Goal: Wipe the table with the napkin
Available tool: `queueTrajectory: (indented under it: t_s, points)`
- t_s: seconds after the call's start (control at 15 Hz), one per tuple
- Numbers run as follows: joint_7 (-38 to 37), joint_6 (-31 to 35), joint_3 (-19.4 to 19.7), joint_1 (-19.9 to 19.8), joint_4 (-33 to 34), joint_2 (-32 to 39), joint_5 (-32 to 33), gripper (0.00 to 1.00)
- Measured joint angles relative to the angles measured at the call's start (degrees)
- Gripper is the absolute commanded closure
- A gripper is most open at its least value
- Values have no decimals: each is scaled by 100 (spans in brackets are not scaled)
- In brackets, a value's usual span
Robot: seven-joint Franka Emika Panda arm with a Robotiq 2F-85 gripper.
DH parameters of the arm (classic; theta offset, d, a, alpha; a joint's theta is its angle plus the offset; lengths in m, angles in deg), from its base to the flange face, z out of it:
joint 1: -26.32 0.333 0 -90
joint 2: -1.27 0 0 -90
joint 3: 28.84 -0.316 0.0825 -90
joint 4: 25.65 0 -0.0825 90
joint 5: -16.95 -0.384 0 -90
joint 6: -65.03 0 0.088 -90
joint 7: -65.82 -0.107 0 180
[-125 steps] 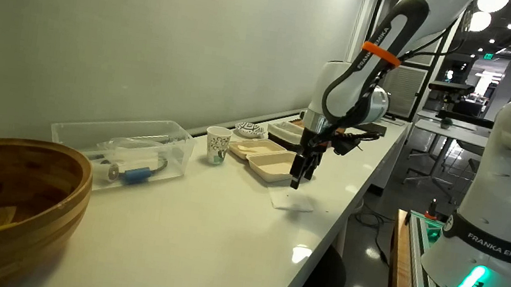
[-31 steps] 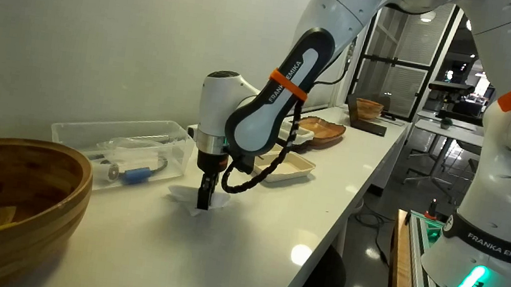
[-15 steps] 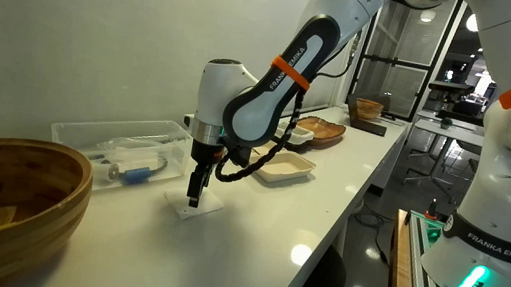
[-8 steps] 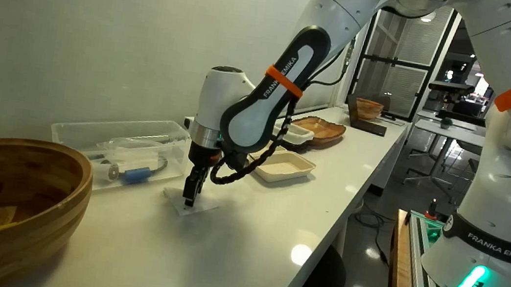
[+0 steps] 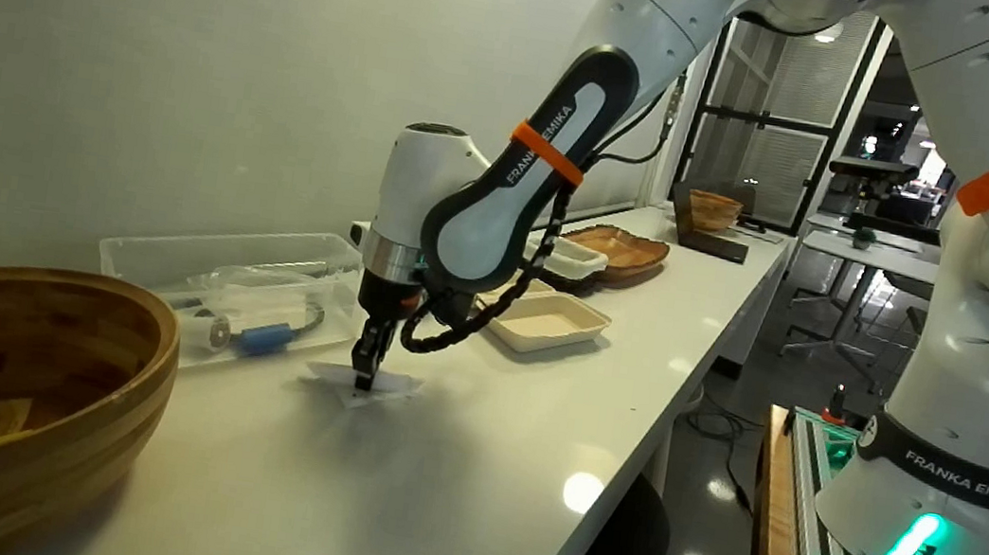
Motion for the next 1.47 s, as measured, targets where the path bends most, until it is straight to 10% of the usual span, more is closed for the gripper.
queueTrajectory:
  t_s: [1.47]
  points:
    - [913, -42, -659, -163, 1488, 944, -130, 100]
